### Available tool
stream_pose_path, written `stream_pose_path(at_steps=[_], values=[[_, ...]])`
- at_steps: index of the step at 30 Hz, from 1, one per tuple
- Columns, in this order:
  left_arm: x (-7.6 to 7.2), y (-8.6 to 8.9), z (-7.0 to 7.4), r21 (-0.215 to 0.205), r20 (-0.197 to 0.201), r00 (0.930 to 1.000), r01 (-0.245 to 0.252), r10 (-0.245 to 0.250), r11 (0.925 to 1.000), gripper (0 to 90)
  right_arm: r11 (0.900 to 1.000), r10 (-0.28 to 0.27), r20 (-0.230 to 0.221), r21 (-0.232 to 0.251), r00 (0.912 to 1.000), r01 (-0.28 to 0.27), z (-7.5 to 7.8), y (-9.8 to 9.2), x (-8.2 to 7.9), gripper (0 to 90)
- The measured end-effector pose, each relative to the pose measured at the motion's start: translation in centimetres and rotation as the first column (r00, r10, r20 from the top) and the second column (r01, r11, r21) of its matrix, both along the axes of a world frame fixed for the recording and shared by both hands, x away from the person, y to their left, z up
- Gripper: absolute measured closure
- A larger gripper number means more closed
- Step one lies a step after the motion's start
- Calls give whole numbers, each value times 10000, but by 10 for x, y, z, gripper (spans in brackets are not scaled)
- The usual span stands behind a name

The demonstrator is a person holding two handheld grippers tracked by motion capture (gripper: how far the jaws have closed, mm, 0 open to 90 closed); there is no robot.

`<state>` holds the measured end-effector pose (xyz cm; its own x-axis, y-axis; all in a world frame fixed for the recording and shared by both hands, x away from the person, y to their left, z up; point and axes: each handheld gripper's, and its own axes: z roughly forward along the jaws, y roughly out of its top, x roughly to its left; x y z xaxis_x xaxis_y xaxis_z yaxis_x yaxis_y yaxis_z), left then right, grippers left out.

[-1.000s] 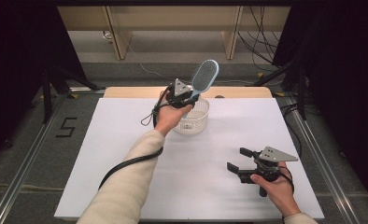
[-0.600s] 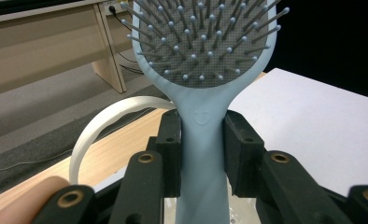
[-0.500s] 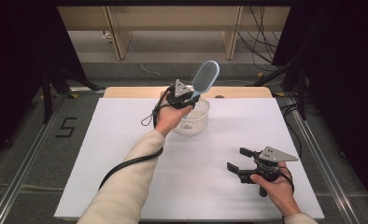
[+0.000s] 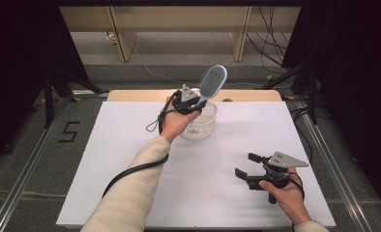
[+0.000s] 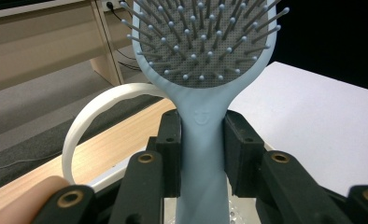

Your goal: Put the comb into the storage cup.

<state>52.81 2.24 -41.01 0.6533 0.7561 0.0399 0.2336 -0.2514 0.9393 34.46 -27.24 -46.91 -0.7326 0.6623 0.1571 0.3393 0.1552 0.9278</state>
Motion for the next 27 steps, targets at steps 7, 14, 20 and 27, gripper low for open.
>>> stream_pose_path(at_steps=[7,14,20,27], values=[[0,-1,-2,5,-14,10000,16,-16,10000,697,10000,25,15,0,10000,-25,0,0,0,159],[0,-1,-3,93,-1,10000,47,-47,9999,697,10000,28,1,-2,10000,-28,0,0,0,159],[0,-2,-4,127,-28,9999,124,-123,9998,697,10000,36,14,-22,10000,-36,0,0,0,159],[1,-1,-7,207,-56,9999,131,-130,9997,696,10000,33,9,-20,10000,-33,0,0,0,159]])
